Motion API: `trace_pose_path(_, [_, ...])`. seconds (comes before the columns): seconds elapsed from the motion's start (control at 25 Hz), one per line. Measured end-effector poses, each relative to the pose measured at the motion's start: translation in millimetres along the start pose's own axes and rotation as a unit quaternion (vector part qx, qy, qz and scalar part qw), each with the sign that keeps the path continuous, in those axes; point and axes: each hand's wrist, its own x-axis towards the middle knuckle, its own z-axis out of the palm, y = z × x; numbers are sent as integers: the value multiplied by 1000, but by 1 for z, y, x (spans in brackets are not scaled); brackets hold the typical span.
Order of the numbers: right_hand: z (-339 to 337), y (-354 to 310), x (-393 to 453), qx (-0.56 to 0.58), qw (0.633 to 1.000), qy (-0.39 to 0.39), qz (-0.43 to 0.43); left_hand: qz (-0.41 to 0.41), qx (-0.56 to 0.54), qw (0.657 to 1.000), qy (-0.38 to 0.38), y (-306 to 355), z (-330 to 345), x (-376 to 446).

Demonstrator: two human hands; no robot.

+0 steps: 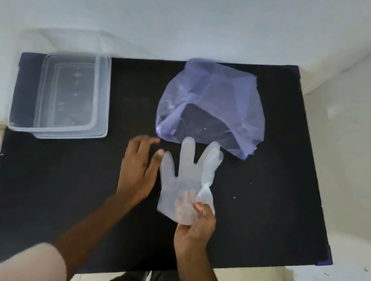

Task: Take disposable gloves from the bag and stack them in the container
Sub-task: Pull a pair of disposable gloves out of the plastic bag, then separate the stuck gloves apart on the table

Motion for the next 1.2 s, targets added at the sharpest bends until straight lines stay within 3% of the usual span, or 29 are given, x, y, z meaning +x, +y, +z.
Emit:
trace_pose_path(0.08, [-6,37,-18,-2,1000,15,21,-141,-78,987,-1,-32,-19,-63])
trace_pose_path(0.16, [-5,68,-32,-4,999,13,34,-332,-159,928,-63,-54,-34,-96])
trace_pose_path(0.24, [-5,95,-38,-9,999,-4,54,-427,-208,869,-135,-71,-48,-106])
trace_pose_path(0.36, [-14,121,-50,-107,988,-59,98,-422,-225,864,-160,-90,-62,-111])
trace_pose_path(0.52, [-39,119,-66,-338,927,-115,117,-401,-193,886,-128,-101,-65,-108])
trace_pose_path(0.68, [-47,90,-56,-400,915,-36,50,-409,-204,882,-112,-99,-64,-96])
trace_pose_path(0.76, [-44,82,-43,-434,900,4,-29,-411,-195,884,-111,-99,-62,-94])
trace_pose_path(0.8, [-42,81,-36,-476,873,19,-105,-405,-181,890,-110,-99,-60,-94])
trace_pose_path(0.84, [-40,81,-30,-529,823,29,-202,-387,-147,905,-104,-99,-59,-95])
trace_pose_path(0.92, [-36,80,-25,-635,672,39,-380,-302,-35,950,-66,-101,-58,-101])
trace_pose_path(1.0, [-36,78,-21,-701,547,24,-456,-170,56,983,-32,-97,-58,-111])
trace_pose_path(1.08, [-39,76,-13,-741,493,22,-456,-48,124,989,-59,-94,-56,-119])
trace_pose_path(1.2, [-44,71,-5,-781,437,7,-446,21,233,965,-122,-95,-50,-124])
